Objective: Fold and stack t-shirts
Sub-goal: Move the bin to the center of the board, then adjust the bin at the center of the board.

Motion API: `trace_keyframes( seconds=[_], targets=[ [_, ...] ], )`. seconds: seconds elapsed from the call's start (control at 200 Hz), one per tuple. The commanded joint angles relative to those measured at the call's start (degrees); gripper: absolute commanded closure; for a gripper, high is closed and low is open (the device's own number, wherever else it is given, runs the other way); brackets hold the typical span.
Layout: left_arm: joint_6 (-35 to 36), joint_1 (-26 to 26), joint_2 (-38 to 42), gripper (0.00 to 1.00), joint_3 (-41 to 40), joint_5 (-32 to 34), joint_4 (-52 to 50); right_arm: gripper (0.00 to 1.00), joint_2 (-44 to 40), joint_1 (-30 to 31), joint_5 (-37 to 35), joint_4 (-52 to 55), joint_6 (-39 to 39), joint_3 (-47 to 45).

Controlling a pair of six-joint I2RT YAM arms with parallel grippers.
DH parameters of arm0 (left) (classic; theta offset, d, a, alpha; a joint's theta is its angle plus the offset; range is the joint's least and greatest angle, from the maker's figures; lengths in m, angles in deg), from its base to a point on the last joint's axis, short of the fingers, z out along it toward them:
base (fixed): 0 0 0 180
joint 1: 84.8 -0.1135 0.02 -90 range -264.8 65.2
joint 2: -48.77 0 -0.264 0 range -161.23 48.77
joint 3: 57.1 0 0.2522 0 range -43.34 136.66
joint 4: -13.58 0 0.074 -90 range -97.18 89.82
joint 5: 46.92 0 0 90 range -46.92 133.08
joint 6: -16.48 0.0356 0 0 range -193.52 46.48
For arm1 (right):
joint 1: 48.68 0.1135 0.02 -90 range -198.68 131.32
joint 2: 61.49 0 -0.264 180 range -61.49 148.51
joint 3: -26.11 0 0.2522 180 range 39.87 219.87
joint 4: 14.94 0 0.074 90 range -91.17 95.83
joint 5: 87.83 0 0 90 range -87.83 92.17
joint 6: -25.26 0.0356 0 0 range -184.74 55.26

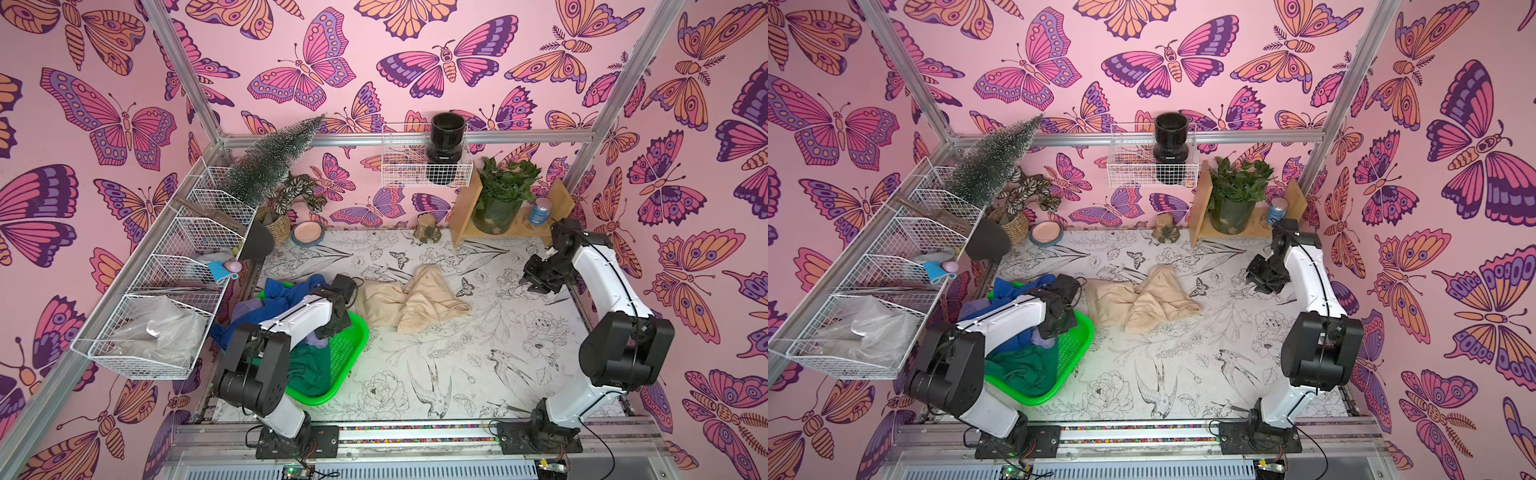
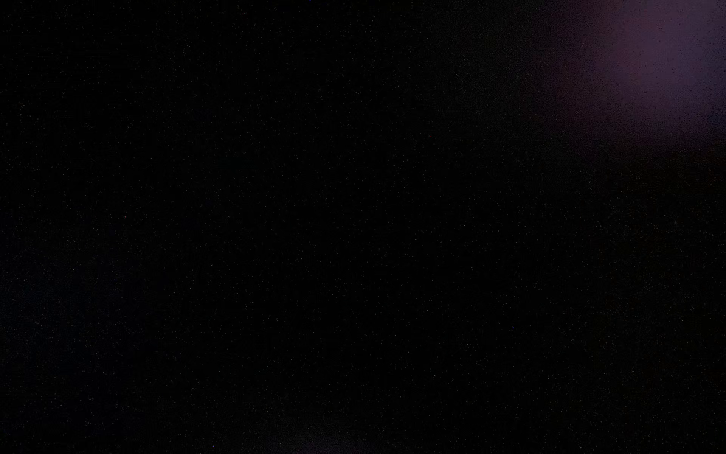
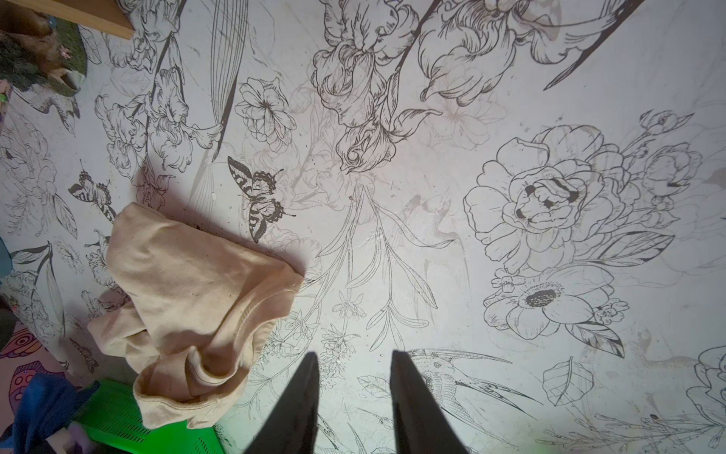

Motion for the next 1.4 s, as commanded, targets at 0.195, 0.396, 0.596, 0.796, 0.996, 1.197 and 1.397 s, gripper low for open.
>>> trace_keyframes(
  seconds=[0.195, 0.396, 0.596, 0.796, 0.996, 1.197, 1.397],
  targets=[
    [1.82, -18.45, -2.28, 1.0, 0.49, 5.97, -1.82, 0.66, -2.03, 0.36, -2.26, 1.4, -0.94, 0.39],
    [4.59, -23.07, -1.45, 1.0, 0.26, 8.3, -2.62, 0.66, -1.73, 0.25, -2.39, 1.25, -0.95, 0.34],
    [8.93, -15.54, 7.44, 1.0, -0.8, 8.4, 1.57, 0.66, -0.38, 0.29, -1.45, 1.23, -0.73, 0.31],
    [12.07, -2.04, 16.74, 1.0, 0.15, 17.61, 3.33, 0.66, 0.08, 0.29, -0.97, 1.23, -0.68, 0.31],
    [6.92, 4.4, 22.66, 1.0, -0.87, 12.29, 0.53, 0.66, 0.39, 0.27, -1.17, 1.41, -0.67, 0.33],
    [-0.85, 13.27, 24.6, 1.0, -2.64, 8.03, -5.46, 0.66, 0.74, 0.29, -1.22, 1.58, -0.67, 0.38],
    [-5.18, 17.23, 23.67, 1.0, -5.88, 6.75, -6.84, 0.66, 1.05, 0.27, -1.08, 1.76, -0.67, 0.31]
  ],
)
